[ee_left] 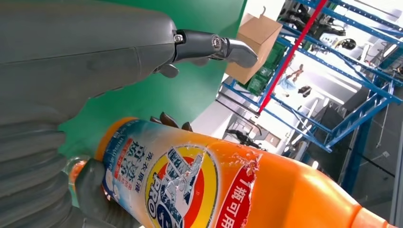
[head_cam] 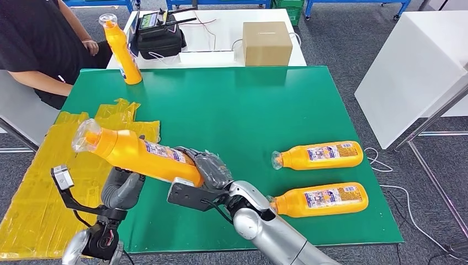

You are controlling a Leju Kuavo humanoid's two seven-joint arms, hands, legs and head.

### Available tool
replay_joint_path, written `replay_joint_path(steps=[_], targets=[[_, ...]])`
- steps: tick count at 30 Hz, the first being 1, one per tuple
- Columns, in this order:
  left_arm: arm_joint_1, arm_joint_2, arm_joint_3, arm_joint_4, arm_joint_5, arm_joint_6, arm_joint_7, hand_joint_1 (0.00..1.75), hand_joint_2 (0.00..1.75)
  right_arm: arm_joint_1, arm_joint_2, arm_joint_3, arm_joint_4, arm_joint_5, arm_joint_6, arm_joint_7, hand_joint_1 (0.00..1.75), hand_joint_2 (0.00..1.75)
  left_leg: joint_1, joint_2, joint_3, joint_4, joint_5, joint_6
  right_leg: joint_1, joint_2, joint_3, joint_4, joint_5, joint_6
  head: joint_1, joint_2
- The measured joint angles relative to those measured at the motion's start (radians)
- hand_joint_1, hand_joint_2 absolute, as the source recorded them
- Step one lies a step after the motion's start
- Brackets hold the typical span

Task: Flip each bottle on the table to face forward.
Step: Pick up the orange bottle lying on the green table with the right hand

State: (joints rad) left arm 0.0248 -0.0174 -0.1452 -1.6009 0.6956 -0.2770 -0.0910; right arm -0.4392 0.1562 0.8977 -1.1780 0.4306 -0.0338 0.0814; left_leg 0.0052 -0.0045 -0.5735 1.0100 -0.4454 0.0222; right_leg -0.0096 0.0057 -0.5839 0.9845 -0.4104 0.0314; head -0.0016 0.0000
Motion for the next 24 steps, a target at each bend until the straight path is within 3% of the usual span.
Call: replay_joint_path(steps=[14,24], targets=[[0.004,0.005,0.0,-0.024,-0.143,0.047,-0.083,0.0,1.75,-0.045,0.017,0.063,0.087,-0.129,0.028,-0.035,1.75,1.75,0.0,0.0,0.0,0.0,0.0,0.0,0.0,0.0,-0.001,0.0,0.0,0.0,0.0,0.0],[0.001,0.013,-0.007,-0.024,-0.199,0.016,-0.114,0.0,1.75,-0.051,0.017,0.079,0.105,-0.138,0.031,-0.035,1.75,1.75,0.0,0.001,0.0,0.0,0.0,0.0,0.0,0.0,-0.001,0.0,0.0,0.0,0.0,0.0]])
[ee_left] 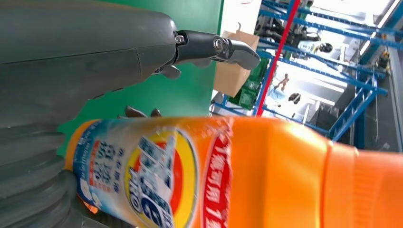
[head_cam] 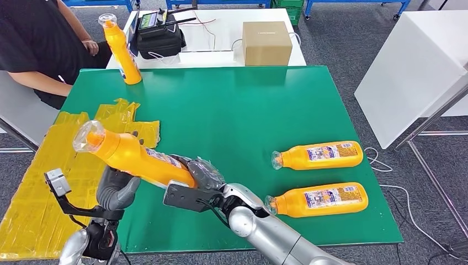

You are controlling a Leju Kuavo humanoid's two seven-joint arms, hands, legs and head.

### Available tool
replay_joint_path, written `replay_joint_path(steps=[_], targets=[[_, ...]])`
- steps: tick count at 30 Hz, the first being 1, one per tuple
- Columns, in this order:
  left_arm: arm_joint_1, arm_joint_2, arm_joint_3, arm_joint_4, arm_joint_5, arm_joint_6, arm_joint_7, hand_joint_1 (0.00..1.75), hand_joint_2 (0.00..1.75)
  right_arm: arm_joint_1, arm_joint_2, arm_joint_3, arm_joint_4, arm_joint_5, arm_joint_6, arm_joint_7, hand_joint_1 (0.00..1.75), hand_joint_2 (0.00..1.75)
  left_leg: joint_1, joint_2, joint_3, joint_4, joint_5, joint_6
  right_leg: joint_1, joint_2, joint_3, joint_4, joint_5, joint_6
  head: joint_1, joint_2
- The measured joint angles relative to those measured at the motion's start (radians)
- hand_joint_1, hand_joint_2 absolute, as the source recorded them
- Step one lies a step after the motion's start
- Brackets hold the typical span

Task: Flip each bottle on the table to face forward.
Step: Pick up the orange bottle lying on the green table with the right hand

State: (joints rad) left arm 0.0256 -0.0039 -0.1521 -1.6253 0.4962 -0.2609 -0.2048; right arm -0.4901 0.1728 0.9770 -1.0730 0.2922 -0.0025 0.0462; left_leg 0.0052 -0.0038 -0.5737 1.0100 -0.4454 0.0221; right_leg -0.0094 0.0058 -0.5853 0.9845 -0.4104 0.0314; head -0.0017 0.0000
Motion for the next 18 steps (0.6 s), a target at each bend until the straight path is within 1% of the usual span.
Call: replay_joint_path(steps=[3,10,18], targets=[[-0.003,0.003,-0.007,0.0,-0.017,-0.01,-0.003,0.0,1.75,0.0,0.0,0.005,0.004,0.0,0.001,0.0,1.75,1.75,0.0,0.0,0.0,0.0,0.0,0.0,0.0,0.0,0.0,0.0,0.0,0.0,0.0,0.0],[-0.021,0.01,-0.042,0.0,-0.113,-0.044,-0.013,0.0,1.75,0.016,-0.012,0.017,0.006,0.0,0.011,-0.015,1.75,1.75,0.0,0.0,0.0,0.0,0.0,0.0,0.0,0.0,0.0,0.0,0.0,0.0,0.0,0.0],[-0.029,0.027,-0.063,0.005,-0.158,-0.082,-0.023,0.0,1.75,0.024,-0.022,0.018,0.006,-0.003,0.011,-0.031,1.75,1.75,0.0,0.0,0.0,0.0,0.0,0.0,0.0,0.0,0.0,0.0,0.0,0.0,0.0,0.0]])
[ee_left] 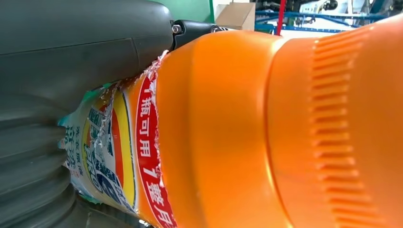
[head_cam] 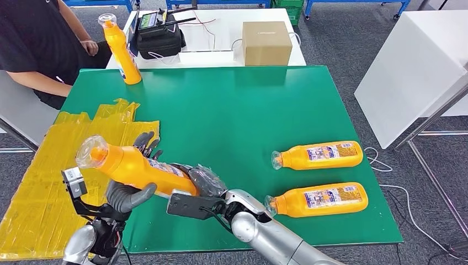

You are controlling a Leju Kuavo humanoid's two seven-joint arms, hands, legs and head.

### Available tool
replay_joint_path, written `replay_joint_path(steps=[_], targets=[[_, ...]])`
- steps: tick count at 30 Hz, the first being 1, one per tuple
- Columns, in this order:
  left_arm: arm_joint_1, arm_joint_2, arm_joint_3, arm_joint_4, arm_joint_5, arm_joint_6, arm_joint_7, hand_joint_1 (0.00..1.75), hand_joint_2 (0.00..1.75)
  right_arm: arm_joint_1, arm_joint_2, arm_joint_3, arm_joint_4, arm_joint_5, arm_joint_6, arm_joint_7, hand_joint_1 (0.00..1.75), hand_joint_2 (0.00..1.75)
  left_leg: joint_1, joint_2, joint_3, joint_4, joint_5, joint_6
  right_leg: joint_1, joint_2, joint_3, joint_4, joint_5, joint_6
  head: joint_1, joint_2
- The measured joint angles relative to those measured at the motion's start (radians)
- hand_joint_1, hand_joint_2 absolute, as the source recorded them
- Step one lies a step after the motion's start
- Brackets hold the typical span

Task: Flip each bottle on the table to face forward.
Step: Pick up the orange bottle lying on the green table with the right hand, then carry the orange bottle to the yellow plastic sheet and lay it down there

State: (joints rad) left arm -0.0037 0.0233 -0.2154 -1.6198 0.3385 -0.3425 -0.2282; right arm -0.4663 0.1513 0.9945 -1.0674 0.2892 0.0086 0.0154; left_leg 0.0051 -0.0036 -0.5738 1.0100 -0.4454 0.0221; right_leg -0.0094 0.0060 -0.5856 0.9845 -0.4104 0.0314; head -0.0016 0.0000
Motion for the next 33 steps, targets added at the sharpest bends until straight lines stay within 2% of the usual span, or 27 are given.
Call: replay_joint_path(steps=[4,8,32,33], targets=[[-0.008,0.008,-0.005,0.008,-0.011,-0.015,-0.003,0.0,1.75,0.0,-0.001,0.0,0.0,0.0,0.002,-0.002,1.75,1.75,0.0,0.0,0.0,0.0,0.0,0.0,0.0,0.0,0.0,0.0,0.0,0.0,0.0,0.0],[-0.015,0.012,-0.009,0.013,-0.014,-0.019,-0.004,1.75,1.75,0.0,-0.001,0.0,0.0,0.0,0.003,-0.002,1.75,1.75,0.0,0.0,0.0,0.0,0.0,0.0,0.0,0.0,0.0,0.0,0.0,0.0,0.0,0.0],[-0.019,0.015,-0.01,0.021,0.045,-0.034,-0.015,1.75,1.75,0.0,-0.001,0.007,0.0,-0.002,0.009,-0.004,1.75,1.75,0.0,0.0,0.0,0.0,0.0,0.0,0.0,0.0,0.0,0.0,0.0,0.0,0.0,0.0],[-0.018,0.015,-0.009,0.021,0.052,-0.038,-0.014,1.75,1.75,0.0,-0.001,0.007,0.0,-0.002,0.008,-0.005,1.31,1.75,0.0,0.0,0.0,0.0,0.0,0.0,0.0,0.0,0.0,0.0,0.0,0.0,0.0,0.0]])
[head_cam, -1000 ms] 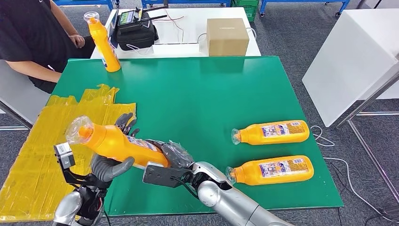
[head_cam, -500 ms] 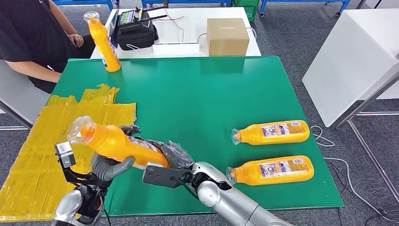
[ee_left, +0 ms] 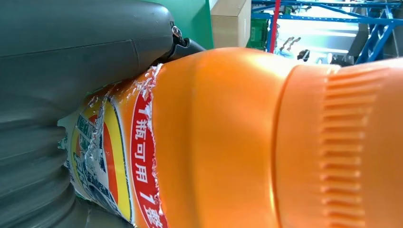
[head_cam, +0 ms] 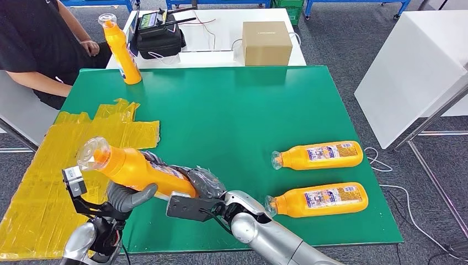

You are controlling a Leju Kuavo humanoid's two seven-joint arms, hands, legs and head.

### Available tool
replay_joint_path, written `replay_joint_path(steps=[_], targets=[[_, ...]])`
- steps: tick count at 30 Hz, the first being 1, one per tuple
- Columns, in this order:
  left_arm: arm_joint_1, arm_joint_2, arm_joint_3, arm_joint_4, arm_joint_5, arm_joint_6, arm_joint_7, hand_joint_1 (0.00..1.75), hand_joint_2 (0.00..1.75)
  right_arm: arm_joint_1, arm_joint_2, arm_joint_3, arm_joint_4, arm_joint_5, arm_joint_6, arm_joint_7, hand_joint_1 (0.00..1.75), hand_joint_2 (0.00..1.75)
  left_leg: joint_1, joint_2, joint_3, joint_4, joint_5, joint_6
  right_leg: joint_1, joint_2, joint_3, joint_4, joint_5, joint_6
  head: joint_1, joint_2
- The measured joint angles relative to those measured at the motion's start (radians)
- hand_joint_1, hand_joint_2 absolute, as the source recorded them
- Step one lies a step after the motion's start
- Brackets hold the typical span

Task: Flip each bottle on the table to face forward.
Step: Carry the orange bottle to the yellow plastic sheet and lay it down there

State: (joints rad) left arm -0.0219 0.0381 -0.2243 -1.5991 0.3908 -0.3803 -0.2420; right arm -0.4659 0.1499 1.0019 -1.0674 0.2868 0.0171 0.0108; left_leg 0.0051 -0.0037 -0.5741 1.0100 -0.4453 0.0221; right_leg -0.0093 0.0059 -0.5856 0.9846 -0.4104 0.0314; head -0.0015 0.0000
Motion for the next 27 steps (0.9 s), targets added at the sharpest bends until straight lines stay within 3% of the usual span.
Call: replay_joint_path(steps=[1,3,5,7,8,11,13,16,21,27], targets=[[0.0,0.0,0.001,0.0,0.007,-0.003,0.001,1.75,1.75,0.0,0.0,0.0,0.0,0.001,0.0,0.0,0.87,1.75,0.0,0.0,0.0,0.0,0.0,0.0,0.0,0.0,0.0,0.0,0.0,0.0,0.0,0.0],[0.001,0.0,0.003,0.0,0.008,-0.001,0.002,1.75,1.75,0.0,-0.001,0.0,0.0,0.008,-0.006,0.0,0.0,0.87,0.0,0.0,0.0,0.0,0.0,0.0,0.0,0.0,0.0,0.0,0.0,0.0,0.0,0.0],[0.0,0.0,0.004,0.0,-0.032,0.031,-0.005,1.75,1.75,0.005,-0.006,-0.003,-0.002,0.021,-0.024,0.001,0.0,0.0,0.0,0.0,0.0,0.0,0.0,0.0,0.0,0.0,0.0,0.0,0.0,0.0,0.0,0.0],[-0.003,0.002,0.007,-0.004,-0.183,0.15,-0.025,1.75,1.75,0.026,-0.02,-0.017,-0.018,0.042,-0.056,0.007,0.0,0.0,0.0,-0.001,0.0,0.0,0.0,0.0,0.0,0.0,0.0,0.0,0.0,0.0,0.0,0.0],[-0.006,0.004,0.011,-0.007,-0.314,0.255,-0.037,1.75,1.75,0.047,-0.03,-0.032,-0.038,0.055,-0.075,0.011,0.0,0.0,0.0,-0.001,0.0,0.0,0.0,0.0,0.0,0.0,0.0,0.0,0.0,0.0,0.0,0.0],[-0.033,0.015,0.037,-0.016,-0.906,0.657,-0.001,1.75,1.75,0.121,-0.078,-0.103,-0.142,0.091,-0.106,0.016,0.0,0.0,0.0,-0.001,0.0,0.0,0.0,0.0,0.0,0.0,0.0,0.0,0.0,0.0,0.0,0.0],[-0.056,0.035,0.063,-0.014,-1.297,0.819,0.081,1.75,1.75,0.162,-0.117,-0.16,-0.232,0.102,-0.099,0.015,0.0,0.0,0.0,-0.001,-0.001,0.0,0.0,0.0,0.0,0.0,0.0,0.0,0.0,0.0,0.0,0.0],[-0.072,0.081,0.107,0.011,-1.587,0.84,0.187,1.75,1.75,0.215,-0.174,-0.242,-0.377,0.118,-0.086,0.001,0.0,0.0,0.0,-0.001,-0.001,0.0,0.0,0.0,0.0,0.0,0.0,0.0,0.0,0.0,0.0,0.0],[-0.069,0.14,0.168,0.066,-1.63,0.828,0.249,1.75,1.75,0.285,-0.242,-0.341,-0.588,0.141,-0.072,-0.014,0.0,0.0,0.0,0.0,-0.001,0.0,0.0,0.0,0.0,0.002,-0.001,0.0,0.0,0.0,0.0,0.0],[-0.038,0.182,0.192,0.105,-1.792,0.828,0.308,1.75,1.75,0.362,-0.313,-0.403,-0.729,0.175,-0.084,-0.044,0.0,0.0,0.0,0.0,-0.001,0.0,0.0,0.0,0.0,0.002,-0.001,0.0,0.0,0.0,0.0,0.0]])
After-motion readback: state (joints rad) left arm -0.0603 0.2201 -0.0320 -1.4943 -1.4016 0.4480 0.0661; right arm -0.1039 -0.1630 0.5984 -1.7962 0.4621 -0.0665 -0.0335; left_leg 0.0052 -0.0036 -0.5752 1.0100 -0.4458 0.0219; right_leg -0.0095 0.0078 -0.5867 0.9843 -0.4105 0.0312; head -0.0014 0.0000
